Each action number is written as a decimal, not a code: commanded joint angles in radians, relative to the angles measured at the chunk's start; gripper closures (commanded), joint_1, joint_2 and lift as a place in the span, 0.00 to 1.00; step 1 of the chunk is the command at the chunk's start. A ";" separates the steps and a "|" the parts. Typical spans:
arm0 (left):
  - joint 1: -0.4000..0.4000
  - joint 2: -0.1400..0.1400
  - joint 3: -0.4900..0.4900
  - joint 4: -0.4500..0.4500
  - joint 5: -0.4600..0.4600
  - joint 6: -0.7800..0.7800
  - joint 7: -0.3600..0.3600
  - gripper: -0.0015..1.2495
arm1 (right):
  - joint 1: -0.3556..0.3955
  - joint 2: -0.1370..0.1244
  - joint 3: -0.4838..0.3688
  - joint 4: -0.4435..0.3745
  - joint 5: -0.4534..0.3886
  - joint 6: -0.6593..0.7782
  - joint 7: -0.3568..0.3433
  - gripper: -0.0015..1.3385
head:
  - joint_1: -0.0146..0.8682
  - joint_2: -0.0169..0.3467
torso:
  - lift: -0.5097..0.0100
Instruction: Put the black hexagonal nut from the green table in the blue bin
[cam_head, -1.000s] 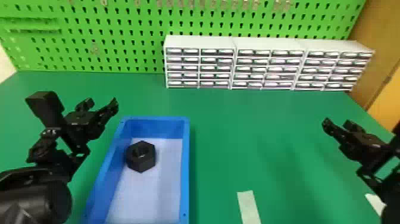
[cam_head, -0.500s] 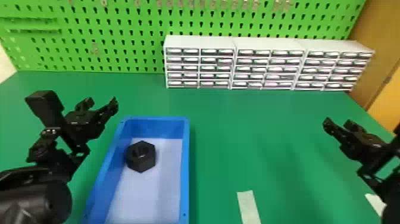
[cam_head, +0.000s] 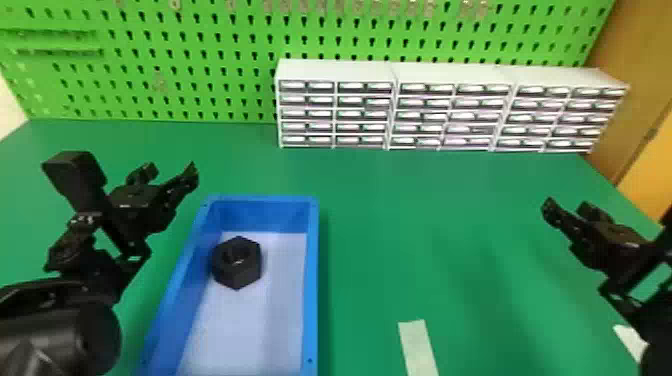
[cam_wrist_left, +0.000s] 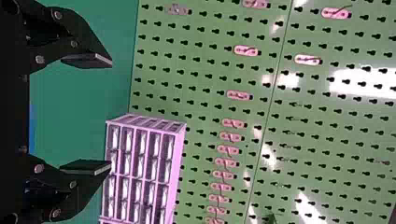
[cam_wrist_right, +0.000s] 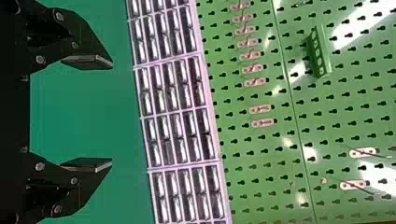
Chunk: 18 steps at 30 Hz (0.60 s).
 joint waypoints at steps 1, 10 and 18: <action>-0.002 0.000 0.000 0.000 -0.001 -0.002 0.000 0.38 | -0.002 0.000 0.000 0.000 0.002 0.000 0.000 0.39 | 0.80 0.07 | 0.79; -0.004 0.000 0.000 0.000 0.000 -0.002 0.000 0.38 | 0.000 0.006 -0.002 0.000 0.000 0.000 0.000 0.39 | 0.80 0.07 | 0.79; -0.005 0.000 -0.002 0.000 0.000 -0.002 0.000 0.38 | -0.003 0.006 -0.002 0.000 0.000 0.000 0.000 0.39 | 0.80 0.07 | 0.79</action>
